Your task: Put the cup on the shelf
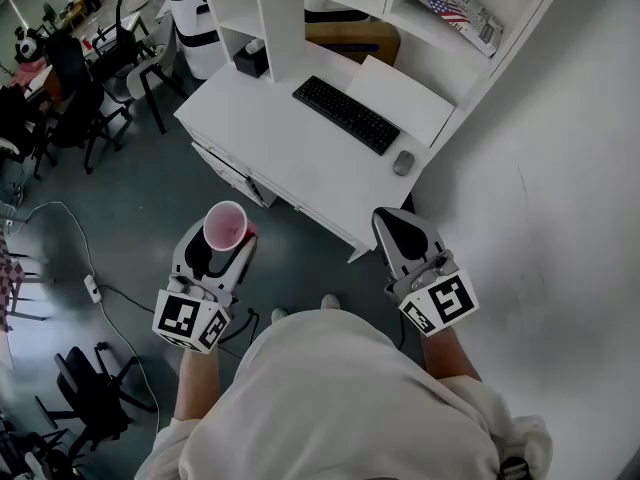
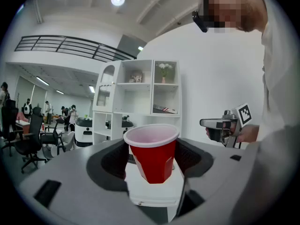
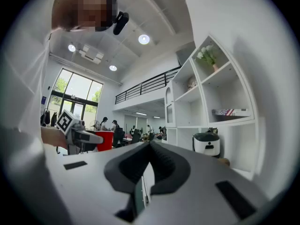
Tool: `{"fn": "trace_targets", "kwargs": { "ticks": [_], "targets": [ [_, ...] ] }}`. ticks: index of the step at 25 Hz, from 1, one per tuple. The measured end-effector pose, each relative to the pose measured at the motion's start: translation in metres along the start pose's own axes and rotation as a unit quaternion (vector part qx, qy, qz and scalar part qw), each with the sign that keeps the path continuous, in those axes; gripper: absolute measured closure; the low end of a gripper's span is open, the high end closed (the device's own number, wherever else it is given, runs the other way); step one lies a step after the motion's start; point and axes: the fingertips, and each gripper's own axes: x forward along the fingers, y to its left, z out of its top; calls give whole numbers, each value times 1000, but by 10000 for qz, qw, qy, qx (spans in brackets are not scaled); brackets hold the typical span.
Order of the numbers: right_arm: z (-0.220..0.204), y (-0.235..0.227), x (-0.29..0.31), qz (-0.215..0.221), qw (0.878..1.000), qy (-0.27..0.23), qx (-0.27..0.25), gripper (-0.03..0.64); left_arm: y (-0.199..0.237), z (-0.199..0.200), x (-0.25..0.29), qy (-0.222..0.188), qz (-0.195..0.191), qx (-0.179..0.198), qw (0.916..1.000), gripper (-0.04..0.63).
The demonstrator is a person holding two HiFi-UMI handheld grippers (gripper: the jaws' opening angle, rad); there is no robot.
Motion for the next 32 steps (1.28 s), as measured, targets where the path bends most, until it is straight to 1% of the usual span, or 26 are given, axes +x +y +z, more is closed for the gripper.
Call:
{"fn": "trace_targets", "kwargs": {
  "ticks": [14,20,26,32],
  "targets": [
    [-5,-8,4,105,9999,25,-67,612,-1,-3,16,30,-7,-44,10000,293],
    [-11,-25,-1,258,9996,80,-86,612,-6,0,30,-43,146,-75,9999,293],
    [-17,-42,-5,469,9988,116,-108,612,-13,5,38,-99,374,11,9993,293],
    [-21,-54,-6,485,9988,81,-21,612,-14,7,44,-48,481,49,9988,293]
  ]
}}
